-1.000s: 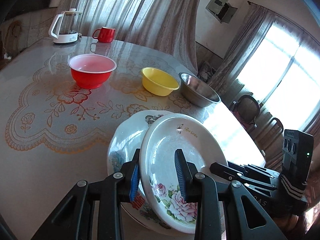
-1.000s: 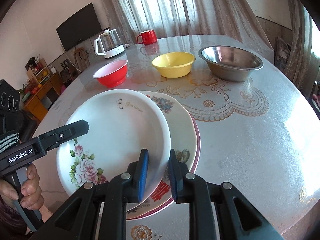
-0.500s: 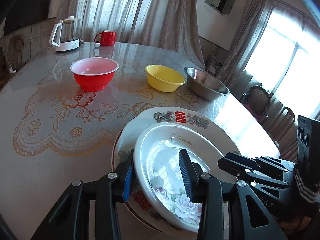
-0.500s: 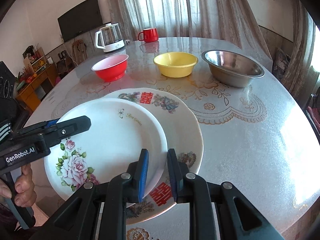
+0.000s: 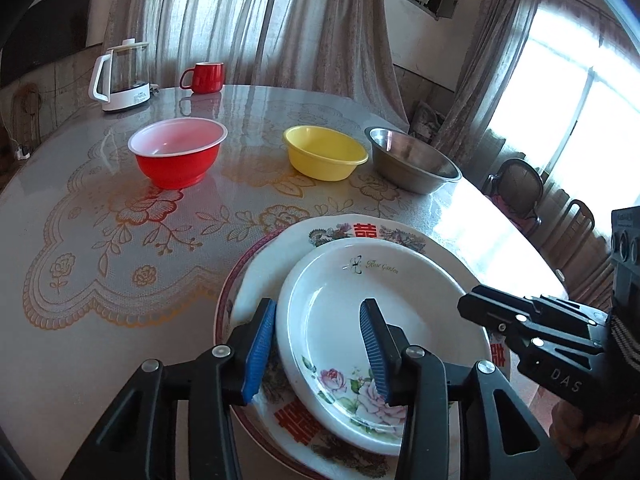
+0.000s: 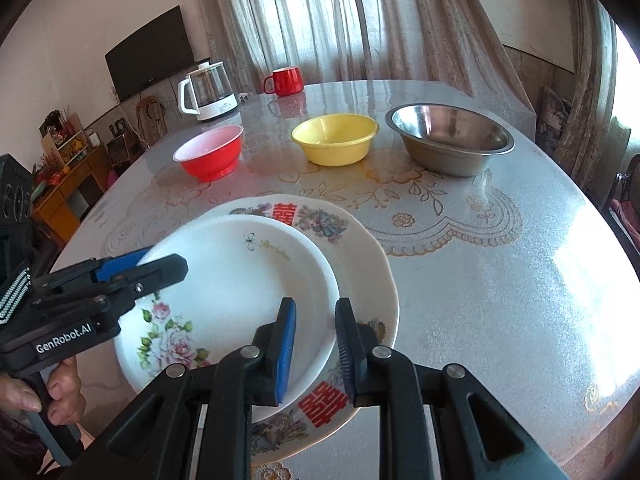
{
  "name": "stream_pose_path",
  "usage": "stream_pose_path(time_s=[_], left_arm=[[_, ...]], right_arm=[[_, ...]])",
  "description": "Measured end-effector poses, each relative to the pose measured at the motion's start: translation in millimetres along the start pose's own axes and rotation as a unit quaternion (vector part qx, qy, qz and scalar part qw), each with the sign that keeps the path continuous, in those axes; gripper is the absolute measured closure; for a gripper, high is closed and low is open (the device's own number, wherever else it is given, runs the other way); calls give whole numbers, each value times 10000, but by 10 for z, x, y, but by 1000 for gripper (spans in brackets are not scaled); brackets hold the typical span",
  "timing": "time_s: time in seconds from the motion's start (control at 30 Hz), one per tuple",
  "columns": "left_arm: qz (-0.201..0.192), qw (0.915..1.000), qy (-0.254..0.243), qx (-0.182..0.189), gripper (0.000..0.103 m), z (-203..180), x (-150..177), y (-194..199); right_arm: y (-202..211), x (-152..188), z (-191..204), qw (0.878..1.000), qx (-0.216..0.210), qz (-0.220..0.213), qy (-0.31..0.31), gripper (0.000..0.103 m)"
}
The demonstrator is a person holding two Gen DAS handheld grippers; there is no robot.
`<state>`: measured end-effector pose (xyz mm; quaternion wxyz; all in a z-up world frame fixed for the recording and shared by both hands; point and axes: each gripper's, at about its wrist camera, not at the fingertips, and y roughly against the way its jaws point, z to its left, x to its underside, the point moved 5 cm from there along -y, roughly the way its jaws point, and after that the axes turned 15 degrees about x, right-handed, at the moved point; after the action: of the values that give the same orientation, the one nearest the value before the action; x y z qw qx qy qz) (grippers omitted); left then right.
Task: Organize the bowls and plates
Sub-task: 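Lower the rose-pattern plate onto the double-happiness plate with both tools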
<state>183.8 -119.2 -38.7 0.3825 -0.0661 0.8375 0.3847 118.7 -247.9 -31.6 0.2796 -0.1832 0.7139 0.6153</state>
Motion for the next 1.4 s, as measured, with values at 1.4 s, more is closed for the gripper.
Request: stream_pose_path(time_s=[1.4], left_arm=[[-400, 9970, 116, -650, 46, 86, 80, 380]], right_arm=[[-275, -130, -265, 9956, 425, 148, -819, 78]])
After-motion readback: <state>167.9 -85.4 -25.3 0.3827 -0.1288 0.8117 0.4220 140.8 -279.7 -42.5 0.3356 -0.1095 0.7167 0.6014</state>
